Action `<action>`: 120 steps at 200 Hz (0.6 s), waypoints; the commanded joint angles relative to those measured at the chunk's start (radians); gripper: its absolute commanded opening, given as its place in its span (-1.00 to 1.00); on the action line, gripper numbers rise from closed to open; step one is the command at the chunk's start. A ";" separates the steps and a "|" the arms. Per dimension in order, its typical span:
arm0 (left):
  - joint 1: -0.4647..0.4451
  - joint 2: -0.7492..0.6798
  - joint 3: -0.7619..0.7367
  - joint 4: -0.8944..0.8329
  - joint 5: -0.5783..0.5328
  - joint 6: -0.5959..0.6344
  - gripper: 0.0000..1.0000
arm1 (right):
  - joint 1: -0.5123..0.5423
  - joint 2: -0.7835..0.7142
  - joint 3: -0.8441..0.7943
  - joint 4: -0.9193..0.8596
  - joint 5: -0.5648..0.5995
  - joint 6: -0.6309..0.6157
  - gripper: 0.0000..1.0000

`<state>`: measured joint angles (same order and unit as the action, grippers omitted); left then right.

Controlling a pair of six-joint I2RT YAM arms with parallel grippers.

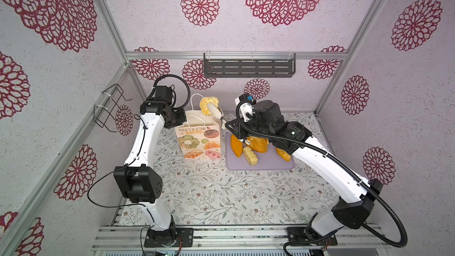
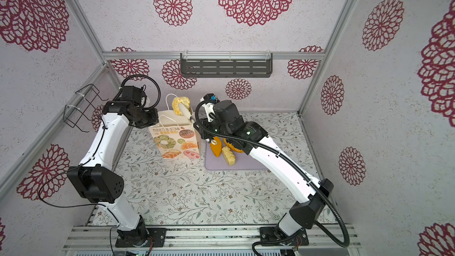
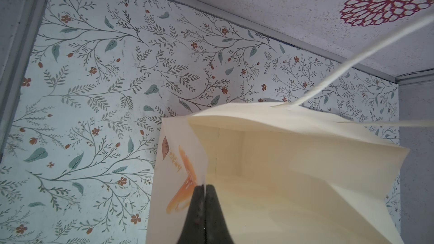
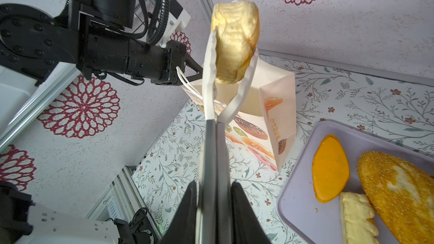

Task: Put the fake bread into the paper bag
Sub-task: 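Lift the pinched bread with the tongs and carry it toward the bag, then lower the bread into the bag opening and open the tongs with the right gripper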

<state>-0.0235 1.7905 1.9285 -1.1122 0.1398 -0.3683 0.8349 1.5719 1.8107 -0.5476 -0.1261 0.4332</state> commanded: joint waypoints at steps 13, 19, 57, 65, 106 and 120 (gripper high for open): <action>-0.003 -0.035 -0.008 0.023 0.010 0.003 -1.00 | 0.019 0.003 0.065 0.048 0.031 -0.039 -1.00; -0.003 -0.035 -0.007 0.023 0.012 0.002 -1.00 | 0.021 0.009 0.067 0.050 0.032 -0.040 -1.00; -0.003 -0.032 -0.008 0.025 0.013 0.002 -1.00 | 0.037 0.040 0.071 0.060 0.034 -0.040 -1.00; -0.003 -0.034 -0.008 0.024 0.015 0.002 -1.00 | 0.040 0.048 0.073 0.060 0.034 -0.042 -1.00; -0.002 -0.030 -0.009 0.025 0.014 0.001 -1.00 | 0.046 0.090 0.099 0.054 0.030 -0.055 -1.00; -0.003 -0.028 -0.009 0.024 0.012 0.001 -1.00 | 0.050 0.101 0.109 0.049 0.032 -0.061 -1.00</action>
<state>-0.0238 1.7905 1.9285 -1.1118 0.1452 -0.3691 0.8715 1.6829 1.8503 -0.5518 -0.1081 0.4072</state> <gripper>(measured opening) 0.041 0.240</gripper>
